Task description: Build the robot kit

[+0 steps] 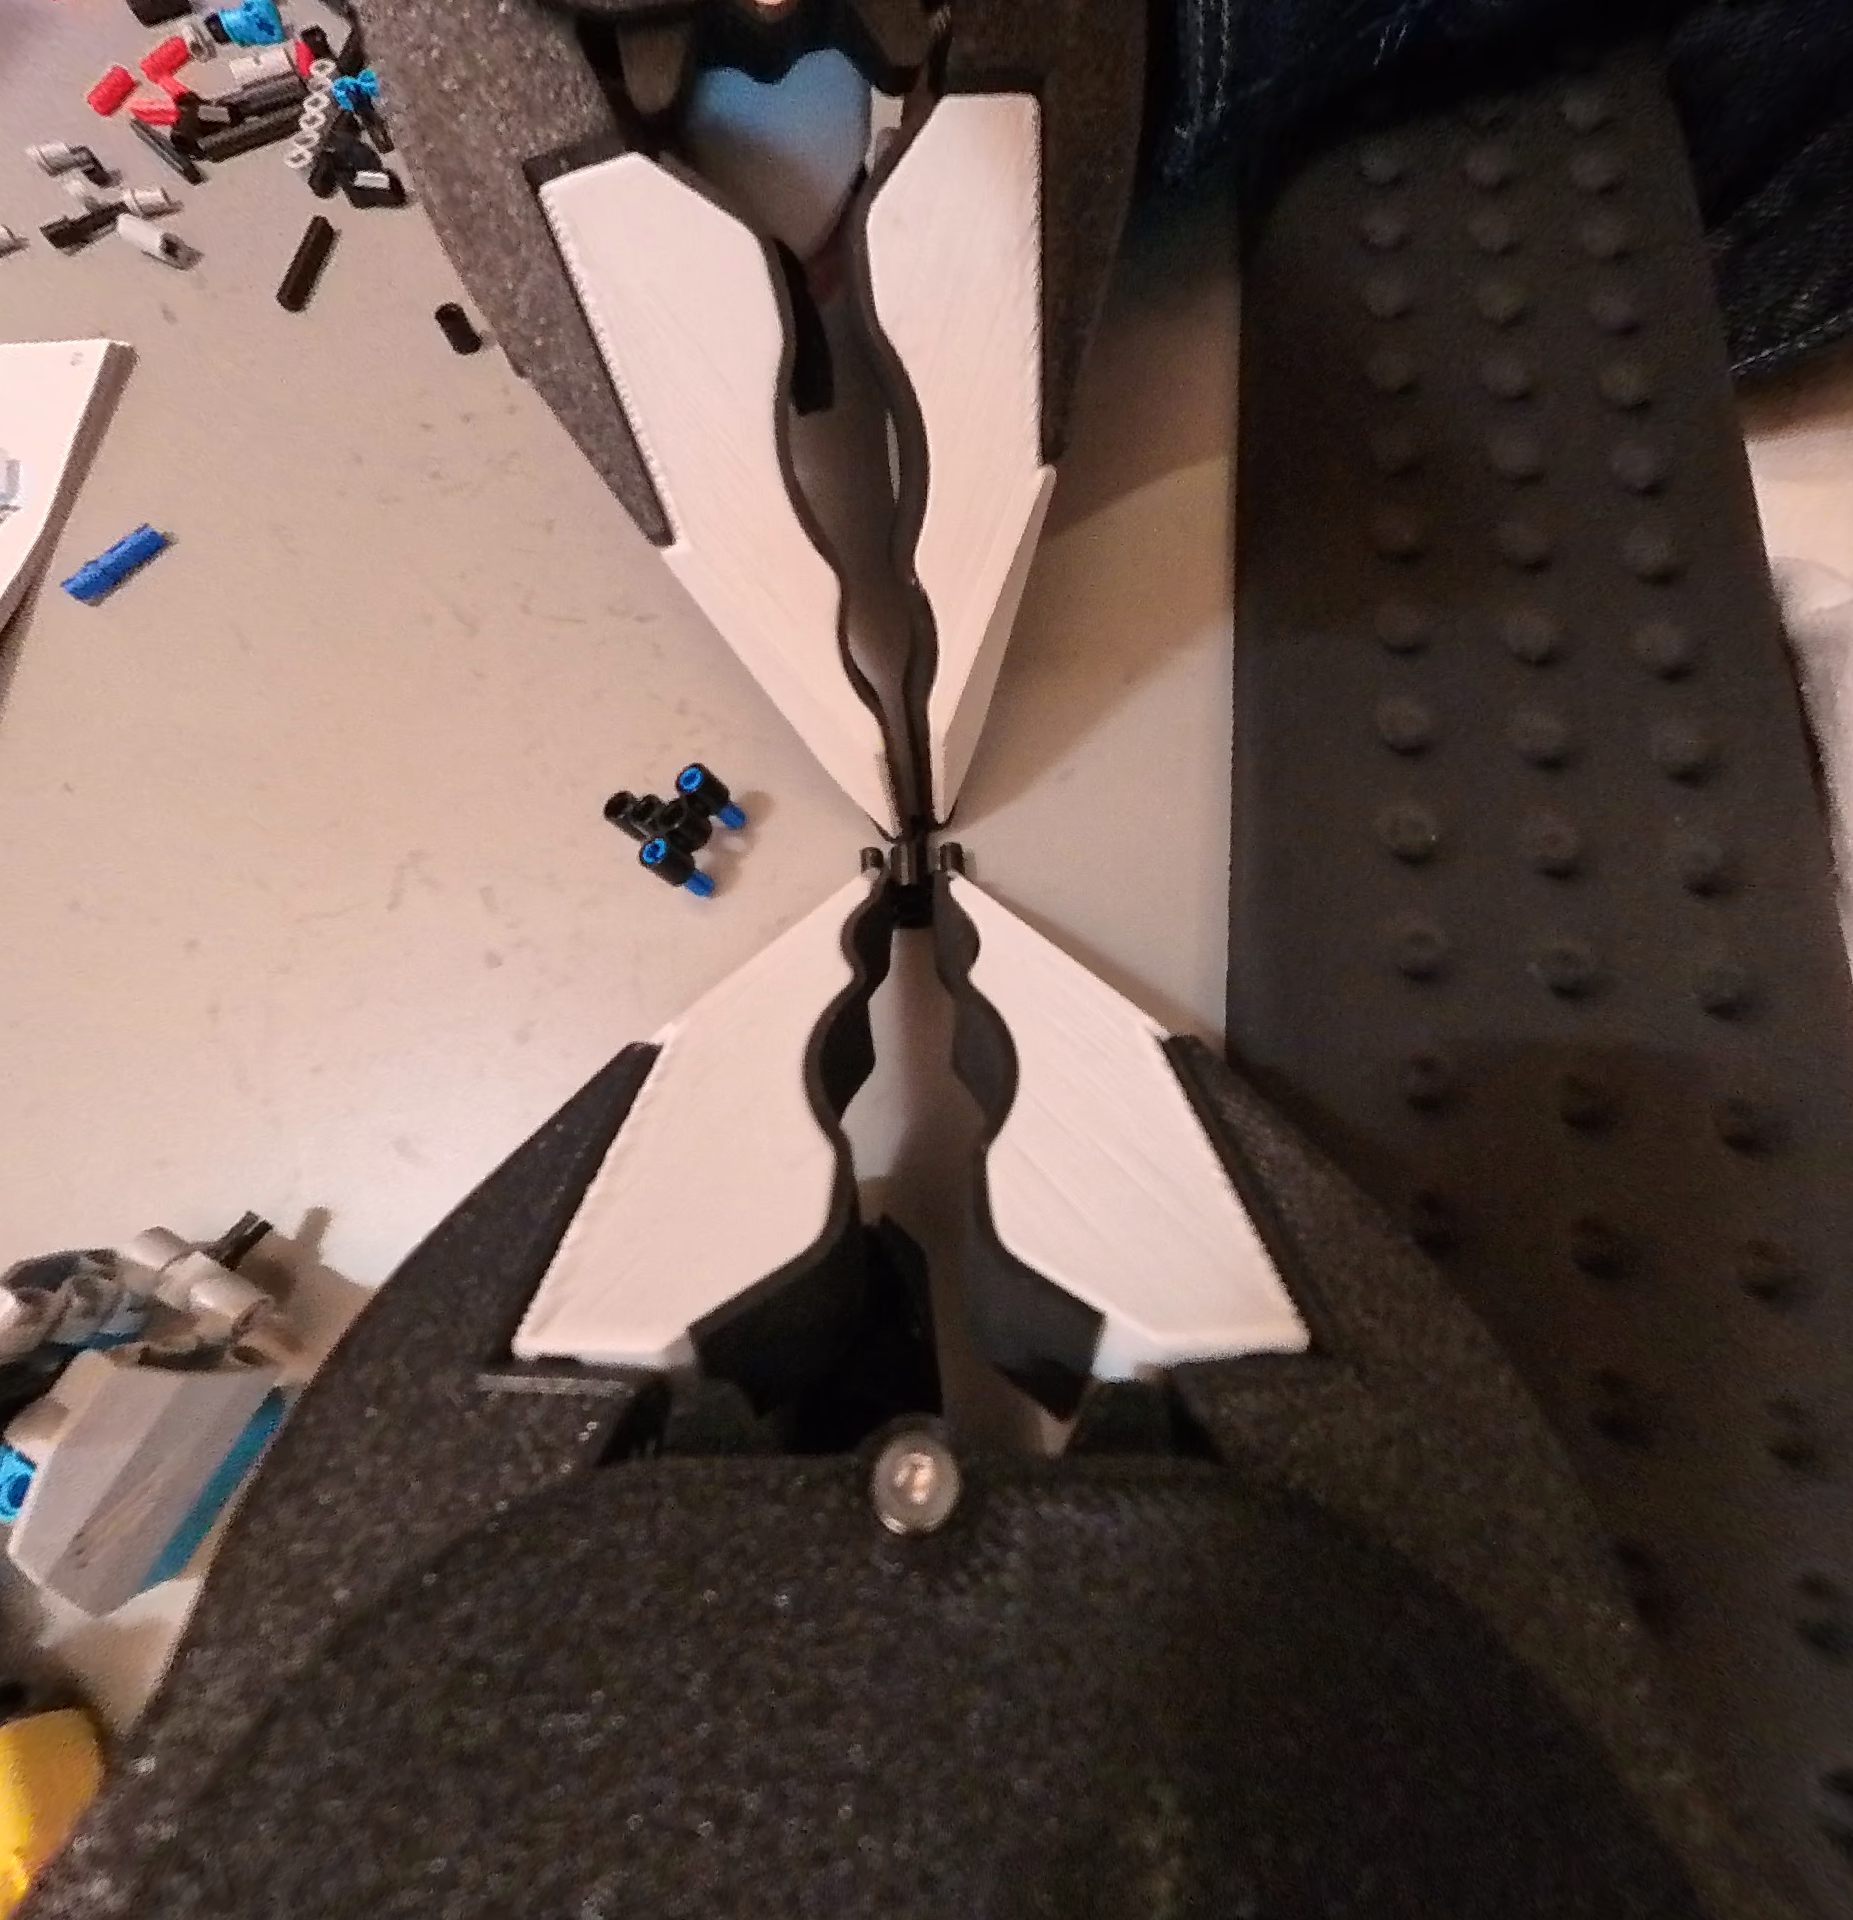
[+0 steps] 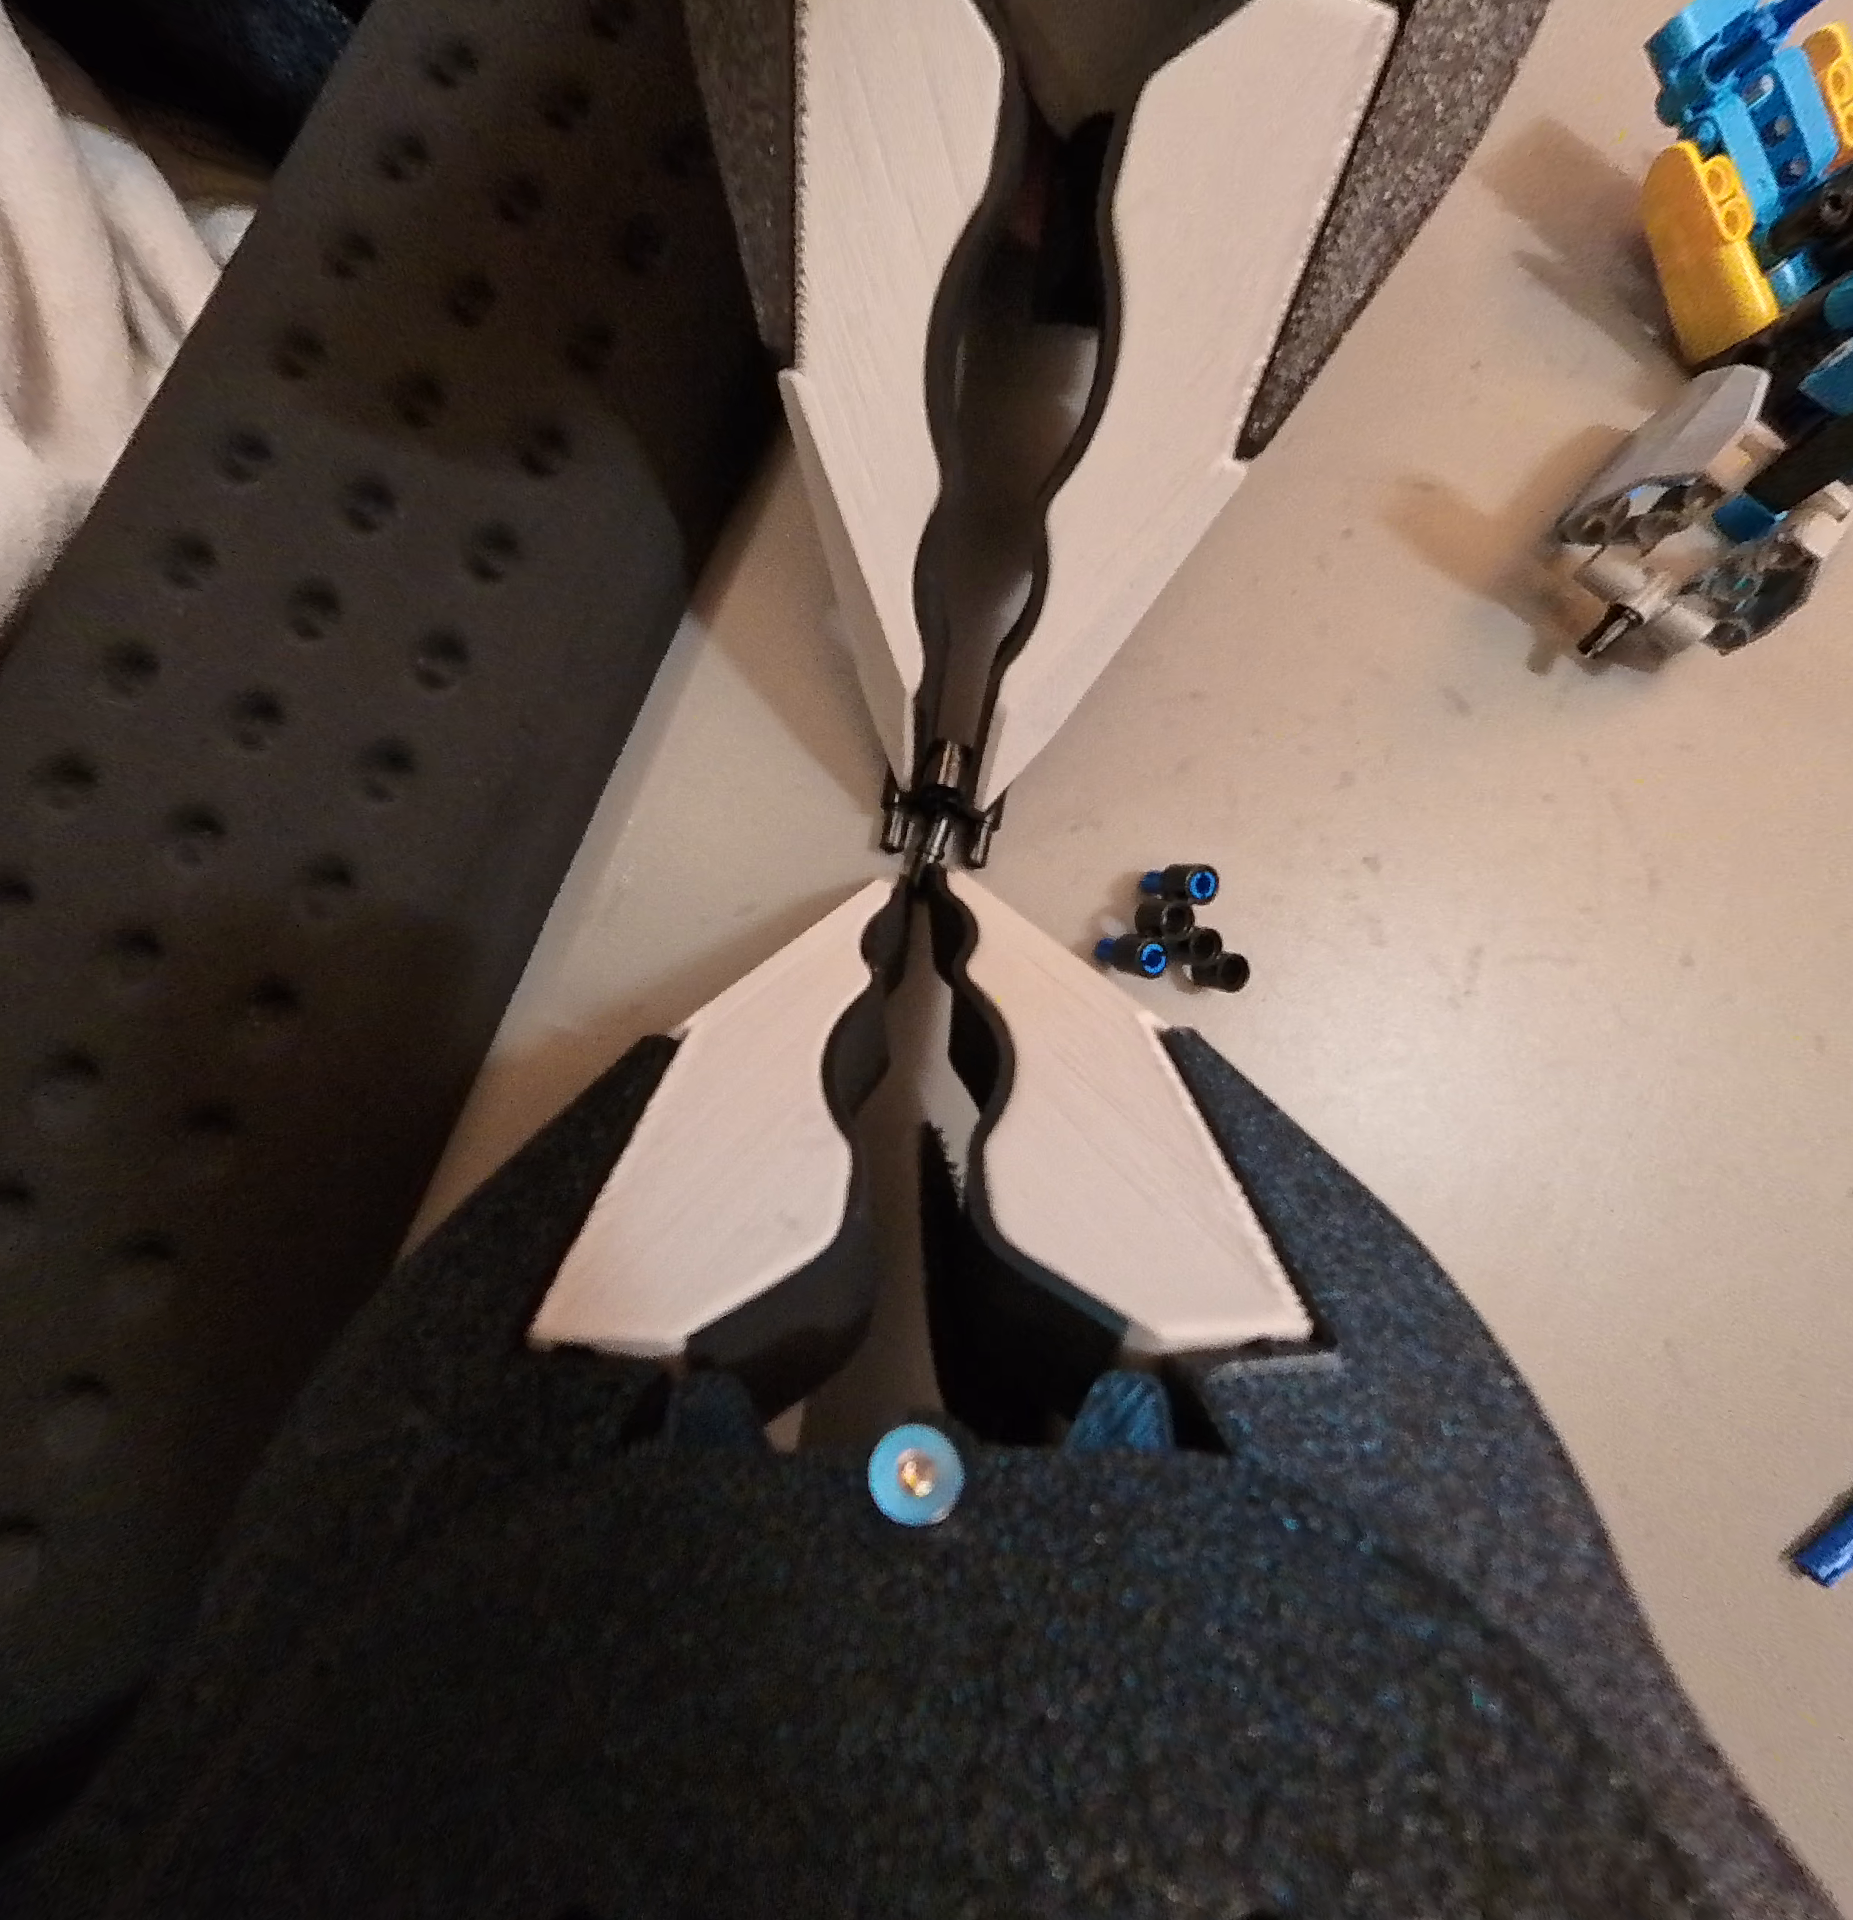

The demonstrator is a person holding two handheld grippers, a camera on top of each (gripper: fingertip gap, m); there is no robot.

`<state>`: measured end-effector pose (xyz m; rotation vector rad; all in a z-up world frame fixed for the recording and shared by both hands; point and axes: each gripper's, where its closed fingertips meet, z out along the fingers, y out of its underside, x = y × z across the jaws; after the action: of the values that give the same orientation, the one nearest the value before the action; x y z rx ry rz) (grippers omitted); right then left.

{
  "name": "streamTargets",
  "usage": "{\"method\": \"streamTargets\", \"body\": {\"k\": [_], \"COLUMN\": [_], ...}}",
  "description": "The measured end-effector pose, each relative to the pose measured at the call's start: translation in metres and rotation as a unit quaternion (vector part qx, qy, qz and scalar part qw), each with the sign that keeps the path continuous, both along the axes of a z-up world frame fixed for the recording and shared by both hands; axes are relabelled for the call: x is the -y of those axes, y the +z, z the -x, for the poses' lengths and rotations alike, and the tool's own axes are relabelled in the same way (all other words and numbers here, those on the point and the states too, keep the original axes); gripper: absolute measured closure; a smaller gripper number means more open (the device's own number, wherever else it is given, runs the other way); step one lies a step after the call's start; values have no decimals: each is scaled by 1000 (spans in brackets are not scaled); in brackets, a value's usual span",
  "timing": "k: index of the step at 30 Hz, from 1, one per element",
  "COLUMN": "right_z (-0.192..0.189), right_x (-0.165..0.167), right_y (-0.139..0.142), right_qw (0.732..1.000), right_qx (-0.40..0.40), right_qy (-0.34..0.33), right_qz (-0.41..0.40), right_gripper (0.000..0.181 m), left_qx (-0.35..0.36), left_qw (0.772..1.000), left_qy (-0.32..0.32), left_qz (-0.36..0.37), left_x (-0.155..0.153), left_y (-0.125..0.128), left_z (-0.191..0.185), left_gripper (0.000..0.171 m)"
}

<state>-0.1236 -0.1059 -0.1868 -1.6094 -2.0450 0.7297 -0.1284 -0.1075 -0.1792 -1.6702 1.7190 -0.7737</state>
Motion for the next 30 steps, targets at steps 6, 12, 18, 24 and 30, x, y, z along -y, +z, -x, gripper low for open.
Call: {"method": "streamTargets", "body": {"k": [6, 12, 18, 24, 30], "right_z": [-1, 0, 9, -2, -23], "right_x": [0, 0, -2, 1, -5], "right_y": [0, 0, 19, 6, 18], "right_qw": [999, 999, 997, 998, 993], "right_qx": [42, 17, -42, -17, -49], "right_qy": [21, 10, -7, -29, -87], "right_qz": [-4, 38, 60, 53, 64], "right_gripper": [180, 180, 181, 181, 181], "left_qx": [-1, -1, -2, -1, -1], "left_qw": [1000, 1000, 1000, 1000, 1000], "left_qy": [-18, -19, -20, -17, -15], "left_qz": [-16, -7, -16, -15, -7], "left_x": [2, 2, 2, 2, 2], "left_y": [0, 0, 0, -1, -1], "left_z": [0, -1, -4, -4, -3], "left_gripper": [164, 164, 164, 164, 164]}}
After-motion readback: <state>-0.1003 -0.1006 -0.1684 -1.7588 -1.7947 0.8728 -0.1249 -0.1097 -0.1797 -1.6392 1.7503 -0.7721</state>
